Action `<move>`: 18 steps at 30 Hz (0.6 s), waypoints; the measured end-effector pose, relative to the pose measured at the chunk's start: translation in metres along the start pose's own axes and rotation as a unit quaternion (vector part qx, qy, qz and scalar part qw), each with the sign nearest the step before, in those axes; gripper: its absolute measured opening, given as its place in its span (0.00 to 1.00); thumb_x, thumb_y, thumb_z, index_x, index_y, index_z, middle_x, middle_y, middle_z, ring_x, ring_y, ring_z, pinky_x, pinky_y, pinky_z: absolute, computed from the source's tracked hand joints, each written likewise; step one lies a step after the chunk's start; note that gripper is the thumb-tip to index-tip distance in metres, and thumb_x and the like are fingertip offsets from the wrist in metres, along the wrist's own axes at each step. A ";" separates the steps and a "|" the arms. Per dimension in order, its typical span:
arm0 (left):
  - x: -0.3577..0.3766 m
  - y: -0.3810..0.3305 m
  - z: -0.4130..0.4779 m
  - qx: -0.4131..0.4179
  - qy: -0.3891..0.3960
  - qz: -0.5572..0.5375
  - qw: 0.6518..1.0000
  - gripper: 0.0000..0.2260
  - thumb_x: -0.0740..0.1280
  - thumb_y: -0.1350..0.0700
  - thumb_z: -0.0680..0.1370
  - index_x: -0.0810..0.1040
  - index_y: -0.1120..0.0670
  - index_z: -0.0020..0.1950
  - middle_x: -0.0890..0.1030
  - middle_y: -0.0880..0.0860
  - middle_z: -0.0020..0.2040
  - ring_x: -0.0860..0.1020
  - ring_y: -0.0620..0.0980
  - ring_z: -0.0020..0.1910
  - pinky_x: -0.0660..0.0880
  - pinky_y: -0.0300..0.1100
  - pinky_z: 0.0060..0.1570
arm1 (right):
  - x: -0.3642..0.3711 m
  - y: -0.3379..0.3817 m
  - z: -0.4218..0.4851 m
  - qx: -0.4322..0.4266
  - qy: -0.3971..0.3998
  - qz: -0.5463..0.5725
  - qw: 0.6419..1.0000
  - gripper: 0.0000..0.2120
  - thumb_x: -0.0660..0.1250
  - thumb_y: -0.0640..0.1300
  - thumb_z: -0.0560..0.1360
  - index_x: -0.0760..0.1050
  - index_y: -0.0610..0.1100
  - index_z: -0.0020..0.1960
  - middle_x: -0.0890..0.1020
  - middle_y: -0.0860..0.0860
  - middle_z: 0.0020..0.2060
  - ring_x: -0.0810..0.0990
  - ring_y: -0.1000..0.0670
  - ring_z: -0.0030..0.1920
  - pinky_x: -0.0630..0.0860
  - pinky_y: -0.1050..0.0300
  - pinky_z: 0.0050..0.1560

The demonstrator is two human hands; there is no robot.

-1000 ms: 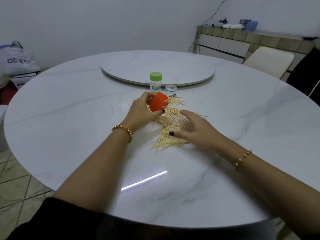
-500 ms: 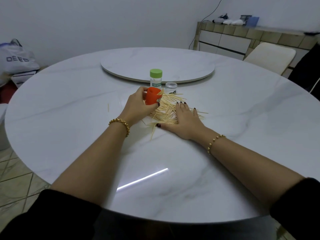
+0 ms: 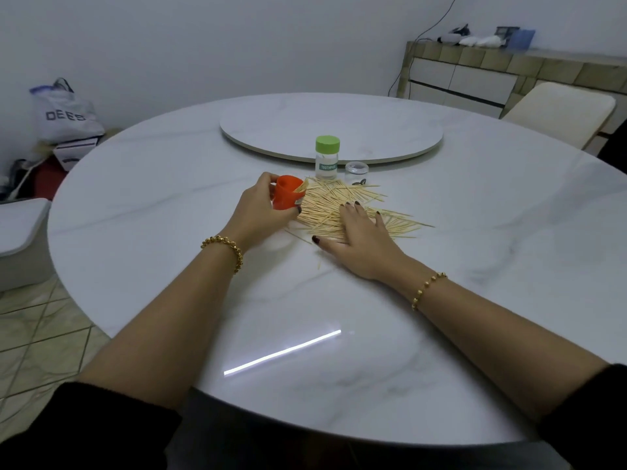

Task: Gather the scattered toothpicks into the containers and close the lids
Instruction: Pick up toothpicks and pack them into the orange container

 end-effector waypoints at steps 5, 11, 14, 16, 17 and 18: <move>-0.018 0.014 -0.011 -0.005 -0.003 0.015 1.000 0.26 0.74 0.52 0.72 0.68 0.54 0.67 0.73 0.49 0.57 0.73 0.47 0.55 0.67 0.28 0.39 | -0.001 0.001 0.006 0.004 0.006 -0.029 1.000 0.44 0.52 0.70 0.74 0.48 0.41 0.77 0.51 0.45 0.77 0.46 0.47 0.77 0.43 0.41 0.75; -0.051 0.032 -0.026 -0.030 -0.034 0.018 0.999 0.25 0.72 0.53 0.74 0.67 0.54 0.67 0.72 0.49 0.57 0.71 0.47 0.55 0.67 0.29 0.40 | -0.006 0.018 0.027 -0.006 -0.013 -0.023 1.000 0.37 0.54 0.65 0.77 0.51 0.43 0.77 0.55 0.45 0.77 0.48 0.48 0.77 0.41 0.41 0.74; -0.073 0.046 -0.033 -0.051 -0.053 0.026 0.997 0.25 0.72 0.53 0.74 0.67 0.54 0.67 0.71 0.49 0.57 0.71 0.48 0.55 0.66 0.34 0.45 | -0.001 0.051 0.036 -0.049 -0.011 -0.034 0.998 0.34 0.54 0.61 0.78 0.52 0.43 0.77 0.56 0.47 0.76 0.48 0.49 0.77 0.40 0.41 0.74; -0.087 0.056 -0.039 -0.064 -0.066 0.032 0.995 0.25 0.73 0.53 0.74 0.67 0.54 0.67 0.71 0.48 0.57 0.70 0.48 0.55 0.66 0.37 0.48 | 0.005 0.077 0.043 -0.082 0.001 -0.034 0.996 0.32 0.54 0.60 0.79 0.53 0.43 0.76 0.58 0.48 0.76 0.49 0.50 0.77 0.40 0.41 0.75; -0.094 0.060 -0.042 -0.072 -0.072 0.033 0.994 0.25 0.72 0.54 0.74 0.67 0.54 0.67 0.70 0.48 0.57 0.70 0.48 0.55 0.66 0.38 0.49 | 0.009 0.089 0.046 -0.099 0.009 -0.033 0.995 0.30 0.54 0.58 0.80 0.54 0.44 0.76 0.58 0.49 0.76 0.50 0.50 0.77 0.41 0.41 0.75; -0.100 0.064 -0.044 -0.078 -0.077 0.034 0.993 0.25 0.72 0.54 0.74 0.66 0.54 0.68 0.70 0.49 0.57 0.70 0.48 0.55 0.66 0.38 0.49 | 0.012 0.102 0.049 -0.118 0.014 -0.034 0.992 0.28 0.53 0.56 0.80 0.55 0.44 0.76 0.59 0.50 0.76 0.50 0.50 0.77 0.42 0.40 0.75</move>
Point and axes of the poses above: each hand's wrist, its own z-axis towards the middle knuckle, its own x-axis out of the palm, y = z × x, the point moved 9 cm from there along z, towards the middle knuckle
